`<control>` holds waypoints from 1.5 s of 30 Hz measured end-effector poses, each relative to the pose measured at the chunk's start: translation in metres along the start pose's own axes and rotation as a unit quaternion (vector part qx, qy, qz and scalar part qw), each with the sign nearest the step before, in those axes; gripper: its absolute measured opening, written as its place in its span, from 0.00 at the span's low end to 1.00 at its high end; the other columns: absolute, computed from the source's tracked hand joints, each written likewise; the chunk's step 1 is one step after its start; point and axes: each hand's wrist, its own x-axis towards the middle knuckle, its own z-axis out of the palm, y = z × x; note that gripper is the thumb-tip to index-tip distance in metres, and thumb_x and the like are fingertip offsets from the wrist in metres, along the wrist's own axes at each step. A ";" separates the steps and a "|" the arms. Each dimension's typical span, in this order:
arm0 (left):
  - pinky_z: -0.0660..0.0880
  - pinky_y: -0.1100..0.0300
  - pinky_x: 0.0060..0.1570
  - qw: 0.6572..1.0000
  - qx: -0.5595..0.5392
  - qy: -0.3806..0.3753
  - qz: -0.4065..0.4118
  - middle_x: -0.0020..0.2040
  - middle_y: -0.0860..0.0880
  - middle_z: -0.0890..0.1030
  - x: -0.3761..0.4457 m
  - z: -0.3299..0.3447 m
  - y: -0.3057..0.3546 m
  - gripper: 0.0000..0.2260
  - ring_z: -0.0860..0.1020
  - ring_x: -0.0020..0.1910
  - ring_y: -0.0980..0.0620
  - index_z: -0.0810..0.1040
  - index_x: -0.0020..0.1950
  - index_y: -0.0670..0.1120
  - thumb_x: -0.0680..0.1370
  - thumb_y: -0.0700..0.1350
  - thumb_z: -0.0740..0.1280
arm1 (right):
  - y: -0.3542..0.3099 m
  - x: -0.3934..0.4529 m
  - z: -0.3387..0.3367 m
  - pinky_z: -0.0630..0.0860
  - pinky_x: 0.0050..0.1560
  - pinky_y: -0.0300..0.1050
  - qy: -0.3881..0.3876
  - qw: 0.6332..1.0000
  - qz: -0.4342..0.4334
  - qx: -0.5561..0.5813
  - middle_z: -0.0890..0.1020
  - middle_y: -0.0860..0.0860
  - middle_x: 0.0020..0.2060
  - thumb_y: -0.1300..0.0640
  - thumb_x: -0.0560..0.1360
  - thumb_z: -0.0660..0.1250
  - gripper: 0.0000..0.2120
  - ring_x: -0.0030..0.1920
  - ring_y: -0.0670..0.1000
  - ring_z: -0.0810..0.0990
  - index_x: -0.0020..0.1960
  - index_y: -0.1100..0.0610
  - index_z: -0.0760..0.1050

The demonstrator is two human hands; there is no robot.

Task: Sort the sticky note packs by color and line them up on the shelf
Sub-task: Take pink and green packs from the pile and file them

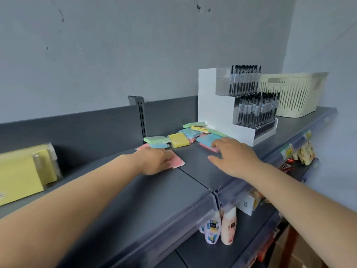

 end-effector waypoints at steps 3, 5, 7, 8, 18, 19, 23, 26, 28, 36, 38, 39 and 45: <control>0.68 0.51 0.60 0.999 -0.046 0.003 0.028 0.55 0.52 0.75 0.024 0.004 -0.003 0.13 0.72 0.56 0.48 0.70 0.53 0.47 0.81 0.53 0.50 | 0.012 0.021 0.009 0.70 0.59 0.48 0.010 1.000 0.016 0.017 0.70 0.51 0.67 0.47 0.79 0.53 0.21 0.64 0.54 0.70 0.70 0.52 0.64; 0.67 0.52 0.63 0.996 -0.067 -0.003 0.054 0.61 0.52 0.74 0.036 0.006 0.000 0.14 0.71 0.61 0.48 0.71 0.61 0.46 0.82 0.50 0.51 | 0.021 0.032 0.015 0.70 0.60 0.48 0.009 0.999 0.029 0.035 0.67 0.51 0.70 0.48 0.80 0.53 0.23 0.67 0.54 0.68 0.73 0.52 0.60; 0.62 0.53 0.67 0.994 -0.065 -0.005 0.091 0.69 0.52 0.69 0.049 0.008 0.006 0.17 0.67 0.68 0.49 0.67 0.69 0.48 0.82 0.49 0.50 | 0.029 0.041 0.021 0.67 0.64 0.47 0.003 0.998 0.036 0.048 0.62 0.50 0.73 0.49 0.80 0.54 0.25 0.71 0.52 0.63 0.75 0.53 0.55; 0.59 0.54 0.70 0.993 -0.054 -0.003 0.101 0.73 0.54 0.65 0.054 0.008 0.010 0.19 0.64 0.70 0.50 0.64 0.73 0.50 0.83 0.50 0.50 | 0.033 0.046 0.023 0.64 0.67 0.47 0.000 0.998 0.037 0.052 0.60 0.50 0.74 0.50 0.80 0.54 0.26 0.73 0.51 0.60 0.76 0.54 0.53; 0.64 0.56 0.63 0.975 -0.192 0.078 0.086 0.67 0.55 0.73 0.091 0.014 0.030 0.28 0.67 0.61 0.49 0.71 0.69 0.54 0.70 0.59 0.53 | 0.063 0.081 0.041 0.71 0.49 0.48 0.020 0.975 0.092 0.200 0.81 0.60 0.48 0.49 0.82 0.49 0.22 0.49 0.58 0.76 0.50 0.62 0.78; 0.65 0.56 0.64 0.967 -0.225 0.084 0.083 0.65 0.54 0.75 0.091 0.017 0.031 0.28 0.69 0.62 0.50 0.72 0.67 0.52 0.71 0.61 0.56 | 0.065 0.082 0.041 0.71 0.48 0.48 0.026 0.972 0.088 0.216 0.82 0.60 0.45 0.49 0.82 0.51 0.23 0.46 0.58 0.77 0.47 0.63 0.79; 0.71 0.60 0.56 0.953 -0.283 0.091 0.055 0.57 0.54 0.79 0.090 0.022 0.032 0.21 0.75 0.56 0.53 0.74 0.64 0.52 0.74 0.58 0.61 | 0.069 0.083 0.046 0.74 0.52 0.49 0.072 0.960 0.056 0.264 0.83 0.56 0.49 0.53 0.76 0.65 0.13 0.50 0.56 0.78 0.44 0.62 0.82; 0.71 0.61 0.53 0.951 -0.283 0.113 0.049 0.56 0.55 0.78 0.091 0.023 0.032 0.19 0.75 0.54 0.54 0.75 0.62 0.50 0.75 0.58 0.64 | 0.068 0.086 0.049 0.69 0.50 0.40 0.085 0.957 0.063 0.269 0.78 0.50 0.54 0.53 0.73 0.69 0.08 0.56 0.51 0.75 0.50 0.55 0.81; 0.69 0.66 0.50 0.949 -0.290 0.114 0.040 0.55 0.57 0.76 0.089 0.021 0.032 0.19 0.74 0.55 0.56 0.74 0.63 0.51 0.75 0.56 0.66 | 0.069 0.087 0.049 0.65 0.52 0.37 0.078 0.963 0.070 0.249 0.74 0.48 0.61 0.51 0.73 0.70 0.17 0.61 0.49 0.71 0.61 0.53 0.75; 0.70 0.59 0.48 0.970 -0.229 0.077 0.038 0.44 0.57 0.74 0.087 0.023 0.027 0.26 0.72 0.45 0.53 0.71 0.49 0.51 0.66 0.70 0.55 | 0.074 0.092 0.056 0.68 0.36 0.39 0.003 0.959 0.118 0.258 0.78 0.52 0.54 0.45 0.72 0.67 0.20 0.51 0.51 0.74 0.58 0.56 0.73; 0.71 0.55 0.48 0.972 -0.218 0.083 0.035 0.43 0.53 0.76 0.086 0.020 0.027 0.26 0.73 0.43 0.50 0.72 0.45 0.50 0.66 0.71 0.54 | 0.073 0.090 0.055 0.66 0.35 0.38 0.009 0.957 0.116 0.265 0.78 0.51 0.52 0.45 0.72 0.68 0.19 0.52 0.53 0.75 0.57 0.56 0.73; 0.73 0.54 0.49 0.971 -0.222 0.080 0.034 0.44 0.52 0.78 0.084 0.019 0.028 0.28 0.74 0.45 0.50 0.75 0.47 0.50 0.65 0.71 0.55 | 0.072 0.089 0.053 0.68 0.38 0.38 0.017 0.959 0.111 0.262 0.77 0.52 0.53 0.45 0.72 0.68 0.21 0.56 0.53 0.75 0.59 0.56 0.73; 0.70 0.63 0.55 0.960 -0.265 0.092 -0.004 0.56 0.54 0.78 0.081 0.011 0.030 0.25 0.75 0.55 0.54 0.76 0.62 0.49 0.69 0.58 0.73 | 0.070 0.081 0.045 0.62 0.50 0.37 0.063 0.955 0.073 0.280 0.72 0.53 0.62 0.51 0.69 0.74 0.30 0.61 0.51 0.70 0.66 0.58 0.69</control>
